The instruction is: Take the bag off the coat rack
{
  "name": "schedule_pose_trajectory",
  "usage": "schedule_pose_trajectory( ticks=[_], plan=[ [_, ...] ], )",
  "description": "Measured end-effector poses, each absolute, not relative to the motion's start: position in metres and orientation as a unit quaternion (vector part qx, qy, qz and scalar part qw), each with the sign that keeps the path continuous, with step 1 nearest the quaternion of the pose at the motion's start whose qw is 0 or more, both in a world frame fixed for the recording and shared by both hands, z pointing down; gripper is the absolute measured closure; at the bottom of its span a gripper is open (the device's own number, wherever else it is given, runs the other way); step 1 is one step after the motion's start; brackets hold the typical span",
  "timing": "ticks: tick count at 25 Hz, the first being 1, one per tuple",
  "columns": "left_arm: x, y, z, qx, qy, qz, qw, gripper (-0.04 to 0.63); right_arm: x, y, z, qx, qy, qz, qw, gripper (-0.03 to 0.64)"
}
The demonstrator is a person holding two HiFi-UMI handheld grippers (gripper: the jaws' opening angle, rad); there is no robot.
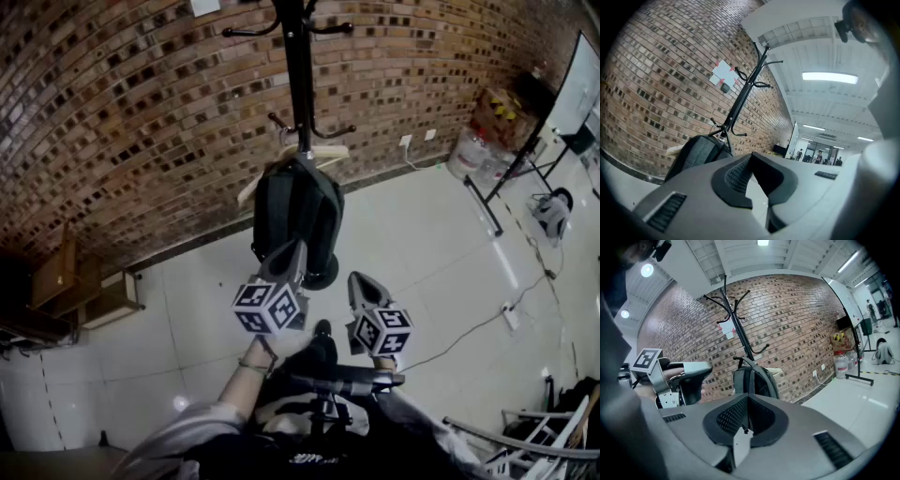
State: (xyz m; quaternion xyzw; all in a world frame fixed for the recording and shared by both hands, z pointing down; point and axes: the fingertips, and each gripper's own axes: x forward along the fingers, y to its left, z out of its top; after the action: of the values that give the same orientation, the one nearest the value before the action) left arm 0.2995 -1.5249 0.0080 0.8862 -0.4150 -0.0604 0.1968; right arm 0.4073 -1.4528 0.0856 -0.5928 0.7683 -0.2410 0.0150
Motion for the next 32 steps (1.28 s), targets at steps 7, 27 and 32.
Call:
schedule_pose_trajectory(
  ticks=[7,27,32],
  plan=[
    [0.316,-1.6,0.021,0.883,-0.404,-0.074,0.226,0.586,0.441,-1.515,0.087,-0.6,0.762,-0.243,0.014,0.626],
    [0.353,-1.728,0.044,0.865,-0.395,-0.094,0.296,0.445,0.476,-1.631,0.099,-0.587,0.768,-0.255,-0.015,0.626],
    [0.363,-1.744,0.04,0.864,-0.401,-0.096,0.289,0.445,0.483,-1.642,0.098,-0.582,0.772,-0.254,-0.023,0.626]
  ],
)
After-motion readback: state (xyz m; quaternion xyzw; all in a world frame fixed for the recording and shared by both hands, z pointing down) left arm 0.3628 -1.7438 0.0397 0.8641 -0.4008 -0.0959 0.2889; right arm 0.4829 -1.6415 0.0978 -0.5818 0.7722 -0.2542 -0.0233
